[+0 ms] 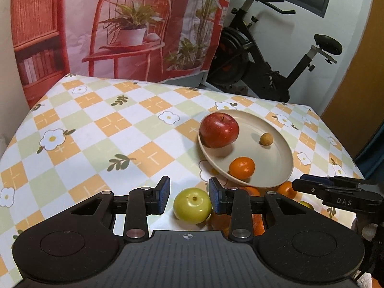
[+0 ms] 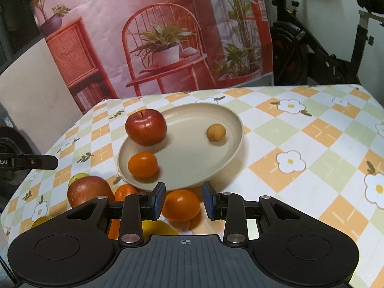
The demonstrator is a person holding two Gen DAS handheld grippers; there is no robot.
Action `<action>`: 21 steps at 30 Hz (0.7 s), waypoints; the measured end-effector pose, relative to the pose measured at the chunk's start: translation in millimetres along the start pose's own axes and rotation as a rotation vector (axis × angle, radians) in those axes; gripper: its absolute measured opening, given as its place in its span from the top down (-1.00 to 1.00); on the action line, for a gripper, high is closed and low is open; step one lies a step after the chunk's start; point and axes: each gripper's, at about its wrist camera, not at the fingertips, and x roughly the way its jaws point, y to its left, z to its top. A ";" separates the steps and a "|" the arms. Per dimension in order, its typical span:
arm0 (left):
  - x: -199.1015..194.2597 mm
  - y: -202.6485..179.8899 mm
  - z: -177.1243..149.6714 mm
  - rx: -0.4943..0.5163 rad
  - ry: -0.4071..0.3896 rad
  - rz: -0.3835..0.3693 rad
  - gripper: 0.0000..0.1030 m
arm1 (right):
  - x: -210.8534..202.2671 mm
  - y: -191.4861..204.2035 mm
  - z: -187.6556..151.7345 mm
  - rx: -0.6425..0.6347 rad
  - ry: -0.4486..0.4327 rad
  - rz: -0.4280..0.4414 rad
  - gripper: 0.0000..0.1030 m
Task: Organize fruits
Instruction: 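Move the left tool to the green apple while the right tool moves to a tangerine, then close the left gripper on the green apple while the right gripper grasps the tangerine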
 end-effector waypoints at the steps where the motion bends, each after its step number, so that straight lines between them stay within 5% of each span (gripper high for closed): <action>1: 0.7 0.9 -0.6 -0.004 0.001 0.000 0.28 | 0.4 0.3 -0.8 0.002 0.003 0.000 0.38; 21: 9.7 4.1 -10.7 -0.028 0.014 -0.006 0.28 | 14.7 0.4 -6.2 0.026 0.056 0.009 0.26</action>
